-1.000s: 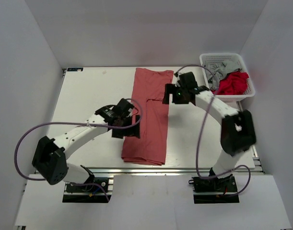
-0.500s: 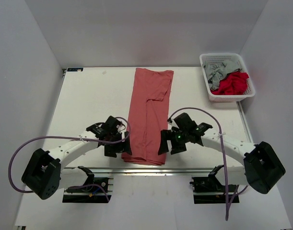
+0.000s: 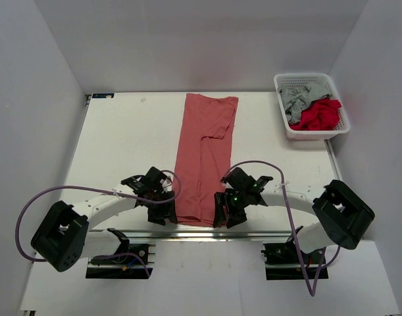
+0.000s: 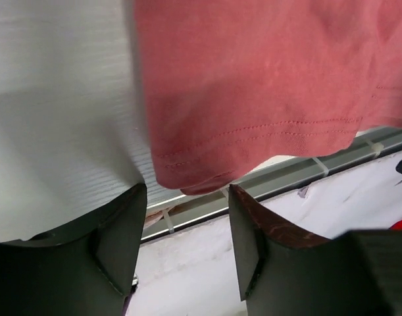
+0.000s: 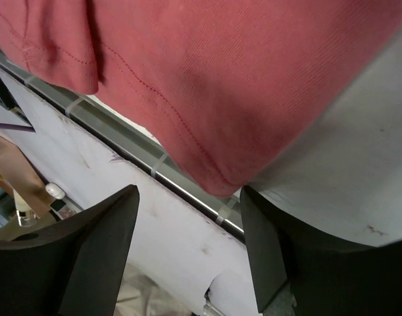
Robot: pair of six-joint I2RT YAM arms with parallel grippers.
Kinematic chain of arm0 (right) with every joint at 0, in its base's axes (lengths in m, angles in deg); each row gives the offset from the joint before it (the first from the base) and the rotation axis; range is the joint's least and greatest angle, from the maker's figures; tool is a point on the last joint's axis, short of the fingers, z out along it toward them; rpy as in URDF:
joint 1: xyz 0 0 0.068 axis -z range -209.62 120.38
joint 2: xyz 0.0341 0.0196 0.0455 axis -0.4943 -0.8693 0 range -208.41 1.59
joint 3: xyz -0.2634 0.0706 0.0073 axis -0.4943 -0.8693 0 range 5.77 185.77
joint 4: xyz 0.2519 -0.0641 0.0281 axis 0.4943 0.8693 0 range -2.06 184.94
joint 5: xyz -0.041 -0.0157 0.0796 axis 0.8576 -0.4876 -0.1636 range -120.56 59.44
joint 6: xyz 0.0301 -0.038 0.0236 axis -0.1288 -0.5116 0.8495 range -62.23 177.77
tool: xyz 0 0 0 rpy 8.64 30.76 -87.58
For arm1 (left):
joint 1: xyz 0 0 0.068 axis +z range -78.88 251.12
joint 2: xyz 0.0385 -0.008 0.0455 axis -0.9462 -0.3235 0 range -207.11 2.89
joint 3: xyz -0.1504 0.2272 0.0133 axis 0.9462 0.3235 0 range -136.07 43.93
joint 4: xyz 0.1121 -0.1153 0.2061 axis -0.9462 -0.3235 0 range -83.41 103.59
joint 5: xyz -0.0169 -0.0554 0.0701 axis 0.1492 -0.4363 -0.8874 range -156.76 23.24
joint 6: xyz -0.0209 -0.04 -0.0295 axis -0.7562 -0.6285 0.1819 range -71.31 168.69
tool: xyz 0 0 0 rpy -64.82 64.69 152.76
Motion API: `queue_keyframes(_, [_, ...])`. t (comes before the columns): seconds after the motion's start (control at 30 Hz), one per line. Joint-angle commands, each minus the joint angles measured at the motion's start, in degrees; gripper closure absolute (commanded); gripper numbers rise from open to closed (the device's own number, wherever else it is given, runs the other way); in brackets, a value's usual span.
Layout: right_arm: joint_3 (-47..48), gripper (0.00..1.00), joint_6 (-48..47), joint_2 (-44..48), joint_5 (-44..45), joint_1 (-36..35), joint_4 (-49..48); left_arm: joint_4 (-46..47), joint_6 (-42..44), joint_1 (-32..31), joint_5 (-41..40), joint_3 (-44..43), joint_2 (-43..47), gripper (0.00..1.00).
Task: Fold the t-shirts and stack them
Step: Grab the bottom of the folded rectangular tshirt with both arms, then fold the folded rectangular tshirt in 1/3 of the way
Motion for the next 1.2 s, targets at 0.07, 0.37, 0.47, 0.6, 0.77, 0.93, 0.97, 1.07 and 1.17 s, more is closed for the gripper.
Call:
queue_keyframes(0.07, [1.8,0.34,1.0,-2.2,2.0,-1.1,-1.0,1.9,1.6,-0.2,1.5,0.6,-1.4,0.39])
queue_keyframes(0.37, [5.6,0.61,-0.8,-6.0,4.4,-1.0,1.1,3.4,2.7,-0.2,1.5,-2.4,-5.3,0.68])
queue_keyframes(0.47, [7.3,0.89,-1.8,-6.0,7.6,-0.9,3.3,2.8,2.7,-0.2,1.5,-4.7,-5.3,0.95])
queue_keyframes(0.6, [10.4,1.0,-2.7,-3.6,12.7,-0.8,6.2,2.8,3.2,-0.2,1.5,-8.8,-3.7,1.0])
queue_keyframes(0.77, [13.9,1.0,-4.0,-1.7,17.3,-0.4,6.8,4.1,4.2,0.4,0.3,-15.0,-4.3,1.0])
queue_keyframes(0.93, [19.9,1.0,-4.9,-3.4,28.1,1.4,10.0,-0.9,5.0,0.9,-7.0,-23.3,-8.5,1.0])
queue_keyframes(0.97, [21.3,1.0,-6.0,-3.6,29.0,1.9,10.3,-0.9,5.7,0.9,-7.0,-25.7,-9.4,1.0])
queue_keyframes(1.07, [25.3,1.0,-9.8,-5.4,33.6,4.3,11.6,-0.9,7.2,1.4,-9.8,-31.9,-14.7,1.0])
queue_keyframes(1.17, [31.5,1.0,-13.7,-7.7,34.9,6.8,12.3,-3.2,7.8,2.0,-14.2,-38.8,-19.4,1.0])
